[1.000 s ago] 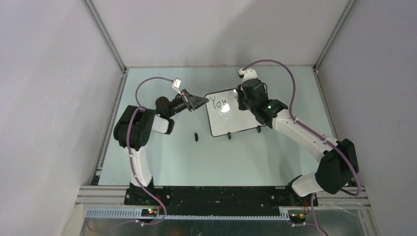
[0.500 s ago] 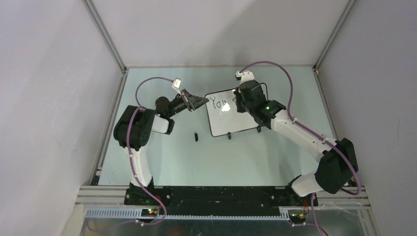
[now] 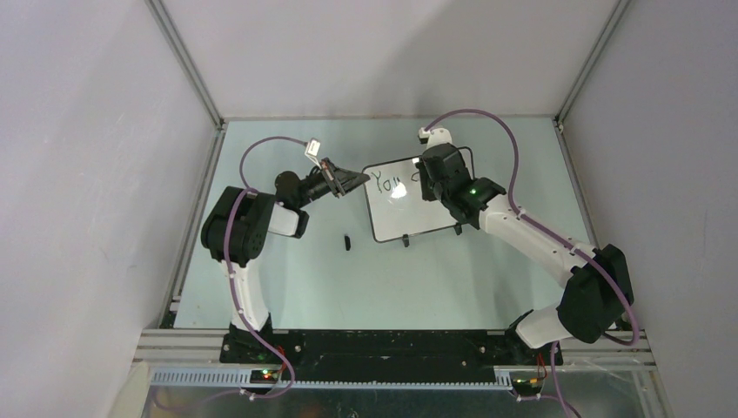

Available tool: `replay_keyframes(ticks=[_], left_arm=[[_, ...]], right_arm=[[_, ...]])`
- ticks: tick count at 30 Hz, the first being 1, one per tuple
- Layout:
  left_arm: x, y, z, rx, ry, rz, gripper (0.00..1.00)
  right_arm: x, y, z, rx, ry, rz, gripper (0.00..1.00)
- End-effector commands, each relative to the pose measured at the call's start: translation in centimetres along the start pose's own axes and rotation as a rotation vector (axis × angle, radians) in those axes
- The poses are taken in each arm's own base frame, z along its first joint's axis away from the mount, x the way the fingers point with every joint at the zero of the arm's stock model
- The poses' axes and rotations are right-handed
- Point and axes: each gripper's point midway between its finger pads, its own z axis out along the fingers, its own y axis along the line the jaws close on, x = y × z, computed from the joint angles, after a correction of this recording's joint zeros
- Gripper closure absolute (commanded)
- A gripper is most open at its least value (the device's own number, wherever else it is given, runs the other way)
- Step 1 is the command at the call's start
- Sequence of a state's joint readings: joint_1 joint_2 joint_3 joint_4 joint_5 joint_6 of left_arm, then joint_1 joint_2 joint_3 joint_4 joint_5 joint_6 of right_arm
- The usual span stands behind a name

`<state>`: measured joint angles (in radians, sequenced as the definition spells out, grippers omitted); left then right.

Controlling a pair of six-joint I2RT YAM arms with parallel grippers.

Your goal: Write a sentence on the whiteboard

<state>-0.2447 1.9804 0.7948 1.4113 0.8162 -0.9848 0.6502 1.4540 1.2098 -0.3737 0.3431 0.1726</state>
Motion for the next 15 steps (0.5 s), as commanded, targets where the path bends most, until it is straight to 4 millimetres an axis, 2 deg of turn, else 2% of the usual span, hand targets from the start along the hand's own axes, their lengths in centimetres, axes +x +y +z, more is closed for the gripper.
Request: replay_keyframes(ticks=[1,9,15], left_arm=[[-1.4,-3.0,0.3,0.077,-0.015,0.078,1.0],[-1.4,-3.0,0.3,0.078,-0.014,0.08,1.0],[-1.4,-3.0,0.3,0.077,-0.015,0.08,1.0]], right_arm=[[-1.1,-1.3,0.0,0.049,-0.035,0.02,1.0],[-3.1,-1.3,-2.0,0.019,-0.101,0.047,1.0],[-3.0,-1.9,-2.1,0.037,-0.097,0.054,1.0]])
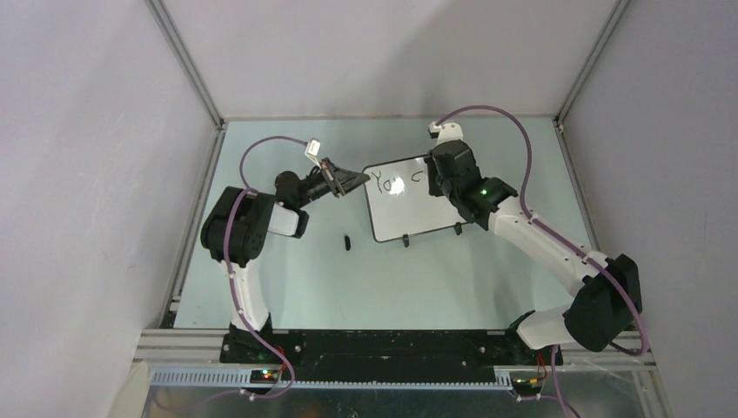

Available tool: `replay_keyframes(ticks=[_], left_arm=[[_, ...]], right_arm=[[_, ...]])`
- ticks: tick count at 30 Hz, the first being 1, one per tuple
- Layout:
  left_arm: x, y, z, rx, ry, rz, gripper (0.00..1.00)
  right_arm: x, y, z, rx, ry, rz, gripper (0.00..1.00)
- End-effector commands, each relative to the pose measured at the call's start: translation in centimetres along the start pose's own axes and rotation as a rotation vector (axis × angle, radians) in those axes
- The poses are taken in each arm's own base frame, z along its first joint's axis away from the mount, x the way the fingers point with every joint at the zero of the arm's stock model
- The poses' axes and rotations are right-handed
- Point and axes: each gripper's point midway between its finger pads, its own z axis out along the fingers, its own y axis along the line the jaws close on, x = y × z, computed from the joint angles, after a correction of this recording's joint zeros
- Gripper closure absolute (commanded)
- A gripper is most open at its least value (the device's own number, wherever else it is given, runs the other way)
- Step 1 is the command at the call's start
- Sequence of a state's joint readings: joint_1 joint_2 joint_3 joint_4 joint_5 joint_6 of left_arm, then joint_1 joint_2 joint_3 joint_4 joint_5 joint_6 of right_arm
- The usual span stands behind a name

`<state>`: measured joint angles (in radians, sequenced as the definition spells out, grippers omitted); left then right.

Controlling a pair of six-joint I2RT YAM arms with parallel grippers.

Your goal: Write a sentence on the whiteboard

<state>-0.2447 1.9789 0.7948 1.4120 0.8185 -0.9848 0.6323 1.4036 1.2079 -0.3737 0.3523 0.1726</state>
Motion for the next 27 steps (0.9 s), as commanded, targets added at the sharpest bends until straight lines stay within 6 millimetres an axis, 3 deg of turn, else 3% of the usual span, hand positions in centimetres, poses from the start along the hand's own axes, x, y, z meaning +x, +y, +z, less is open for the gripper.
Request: replay_keyframes(ticks=[1,16,27], left_arm=[[-1.4,-2.9,0.3,0.074,-0.016,0.078,1.0],[-1.4,-3.0,0.3,0.076,-0.017,0.079,1.0],[-1.4,-2.9,0.3,0.075,-0.016,0.078,1.0]], right_arm=[[-1.5,-0.9,-0.6,0.028,-0.048,0.029,1.0],[-1.1,-2.4,0.8,0.08,-0.033,0.052,1.0],[-1.1,-2.3,1.5,0.074,-0.037,0.056,1.0]])
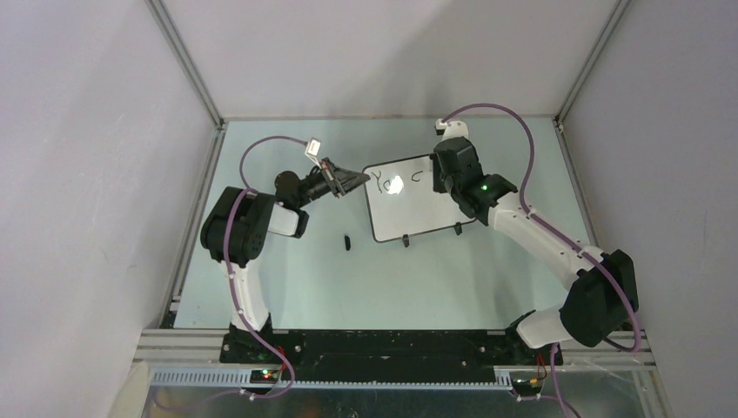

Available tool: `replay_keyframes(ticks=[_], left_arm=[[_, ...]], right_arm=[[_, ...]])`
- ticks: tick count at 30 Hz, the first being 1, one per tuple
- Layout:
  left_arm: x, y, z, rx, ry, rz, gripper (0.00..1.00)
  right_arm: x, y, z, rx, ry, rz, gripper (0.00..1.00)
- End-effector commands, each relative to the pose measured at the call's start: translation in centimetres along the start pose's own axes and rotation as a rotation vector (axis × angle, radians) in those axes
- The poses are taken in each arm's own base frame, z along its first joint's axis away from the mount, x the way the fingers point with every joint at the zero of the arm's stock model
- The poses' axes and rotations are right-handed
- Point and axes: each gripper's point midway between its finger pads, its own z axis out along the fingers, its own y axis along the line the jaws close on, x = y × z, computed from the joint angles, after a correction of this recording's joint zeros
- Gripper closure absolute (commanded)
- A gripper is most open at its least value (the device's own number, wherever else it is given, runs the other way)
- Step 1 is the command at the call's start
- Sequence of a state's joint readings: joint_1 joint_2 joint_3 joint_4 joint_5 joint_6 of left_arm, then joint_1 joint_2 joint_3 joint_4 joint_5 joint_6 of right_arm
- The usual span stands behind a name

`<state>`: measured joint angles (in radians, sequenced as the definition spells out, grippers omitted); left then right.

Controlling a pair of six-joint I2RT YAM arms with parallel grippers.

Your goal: Write a sentence on the whiteboard

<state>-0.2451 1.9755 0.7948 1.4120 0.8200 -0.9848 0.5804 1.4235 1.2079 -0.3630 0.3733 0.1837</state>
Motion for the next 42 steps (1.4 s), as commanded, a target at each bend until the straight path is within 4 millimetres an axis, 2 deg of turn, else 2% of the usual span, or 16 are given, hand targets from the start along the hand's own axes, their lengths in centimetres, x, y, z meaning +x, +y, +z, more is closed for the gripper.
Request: replay_keyframes(ticks=[1,13,26,37,42], left_arm=[[-1.3,-2.8,0.3,0.071,-0.016,0.074,1.0],[-1.3,-2.7,0.3,0.071,-0.015,0.073,1.0],[-1.3,-2.8,0.3,0.073,-0.016,0.075,1.0],[-1.3,-2.9,0.3,0.074,-0.015,0.076,1.0],[-1.3,-2.9,0.3,0.074,-0.015,0.079,1.0]], right_arm=[[-1.1,-0.1,0.5,0.011,-0.04,0.023,1.0],[-1.5,-0.1,1.1,0.022,-0.061,0.039,1.0],[-1.7,1.4,0.6,-0.071,-0.058,0.035,1.0],[-0.2,2.3,0.3,-0.115,0.002,0.01,1.0],[0.5,2.0,0.1,-0.096,0.028,0.0,1.0]])
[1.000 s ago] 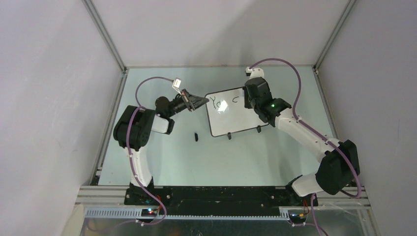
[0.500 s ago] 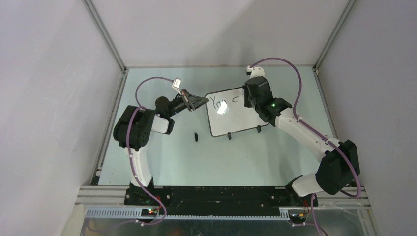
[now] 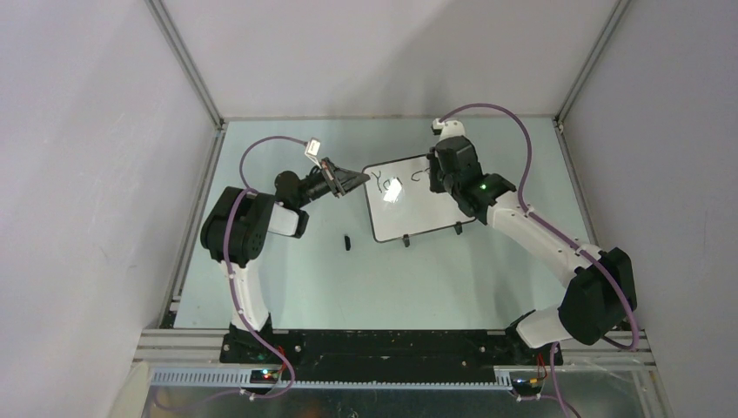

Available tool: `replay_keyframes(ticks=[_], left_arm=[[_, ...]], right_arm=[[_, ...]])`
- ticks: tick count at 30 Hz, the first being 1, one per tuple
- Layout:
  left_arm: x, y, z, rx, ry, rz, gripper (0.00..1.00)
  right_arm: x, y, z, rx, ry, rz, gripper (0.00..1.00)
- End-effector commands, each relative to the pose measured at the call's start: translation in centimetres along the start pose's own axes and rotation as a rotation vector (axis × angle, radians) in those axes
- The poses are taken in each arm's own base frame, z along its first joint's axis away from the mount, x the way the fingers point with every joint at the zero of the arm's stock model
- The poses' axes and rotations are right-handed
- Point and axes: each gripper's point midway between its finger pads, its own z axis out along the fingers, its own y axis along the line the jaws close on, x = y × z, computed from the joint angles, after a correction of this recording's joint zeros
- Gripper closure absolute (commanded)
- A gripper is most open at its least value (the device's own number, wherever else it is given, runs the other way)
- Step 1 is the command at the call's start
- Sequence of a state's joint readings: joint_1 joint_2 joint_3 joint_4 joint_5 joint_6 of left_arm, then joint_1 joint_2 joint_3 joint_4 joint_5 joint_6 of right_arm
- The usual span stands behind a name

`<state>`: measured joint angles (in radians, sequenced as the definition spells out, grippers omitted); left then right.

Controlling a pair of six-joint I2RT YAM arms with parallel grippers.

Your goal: Write a sentence on the whiteboard

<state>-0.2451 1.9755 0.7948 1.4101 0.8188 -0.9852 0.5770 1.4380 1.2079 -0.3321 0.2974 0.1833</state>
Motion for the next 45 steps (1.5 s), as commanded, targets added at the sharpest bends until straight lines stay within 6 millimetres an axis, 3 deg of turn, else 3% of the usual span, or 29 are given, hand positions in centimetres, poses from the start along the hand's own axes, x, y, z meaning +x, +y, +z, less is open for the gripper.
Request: replay_keyframes(ticks=[1,8,20,45], left_arm=[[-1.4,-2.9,0.3,0.075,-0.015,0.08,1.0],[-1.4,-3.0,0.3,0.076,-0.016,0.08,1.0],[-1.4,-3.0,0.3,0.075,-0.017,0.08,1.0],[-1.3,-2.9,0.3,0.075,-0.016,0.079,1.0]], right_arm=[[0.7,0.4,-0.4,-0.018,0.035,-0.008,1.0],[1.3,-0.6,-0.6,0.034,0.054,-0.012,1.0],[-0.8,-1.7,-0.3,0.073,-0.025,0.017,1.0],[-3.0,-1.6,-0.2,0.072,-0.06,0.026,1.0]])
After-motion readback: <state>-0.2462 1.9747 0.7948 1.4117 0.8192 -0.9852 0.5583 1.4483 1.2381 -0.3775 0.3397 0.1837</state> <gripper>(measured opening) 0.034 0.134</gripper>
